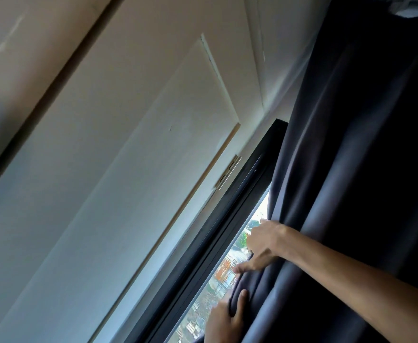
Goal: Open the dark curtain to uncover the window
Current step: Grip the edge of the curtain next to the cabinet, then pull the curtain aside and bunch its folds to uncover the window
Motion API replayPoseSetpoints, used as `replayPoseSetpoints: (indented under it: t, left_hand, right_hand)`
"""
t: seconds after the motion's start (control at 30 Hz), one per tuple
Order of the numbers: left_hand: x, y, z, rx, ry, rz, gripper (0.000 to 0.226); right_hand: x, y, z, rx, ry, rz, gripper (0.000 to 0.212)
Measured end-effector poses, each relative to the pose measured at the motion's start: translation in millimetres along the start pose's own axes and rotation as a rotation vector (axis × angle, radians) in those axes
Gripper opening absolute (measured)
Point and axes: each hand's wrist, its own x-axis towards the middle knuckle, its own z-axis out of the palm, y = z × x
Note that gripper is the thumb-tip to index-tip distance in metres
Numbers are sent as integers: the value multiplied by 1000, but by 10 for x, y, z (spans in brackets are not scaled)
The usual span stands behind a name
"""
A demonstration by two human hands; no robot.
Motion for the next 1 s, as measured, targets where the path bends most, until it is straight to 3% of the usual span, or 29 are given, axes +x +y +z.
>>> replayPoseSetpoints:
  t: [0.17,0.3,0.47,0.6,0.7,0.83,1.0]
  left_hand:
    - [-75,16,-11,28,2,12,90]
    - [-123,-6,-51,21,10,60,79]
    - [-219,115,-167,32,9,21,71]
    - [-253,191,-287,-90,55,-77,62]
    - [-333,154,-325,-62,75,-132,87]
    - [-584,307,-325,-108,44,-241,58]
    - [-730,261,-376,111,117,-147,94]
  right_hand:
    - [-33,-40,118,-174,141,-3,93]
    - [-77,114,196,-303,371,-56,105]
    - [-223,171,250,-142,495,-96,88]
    - [-362,133,256,-216,882,-166,73]
    - [-404,93,340,-177,1082,-175,64]
    - [-493,83,453,-171,1100,-150,62]
    - [-608,27,398,-197,1069,-109,64]
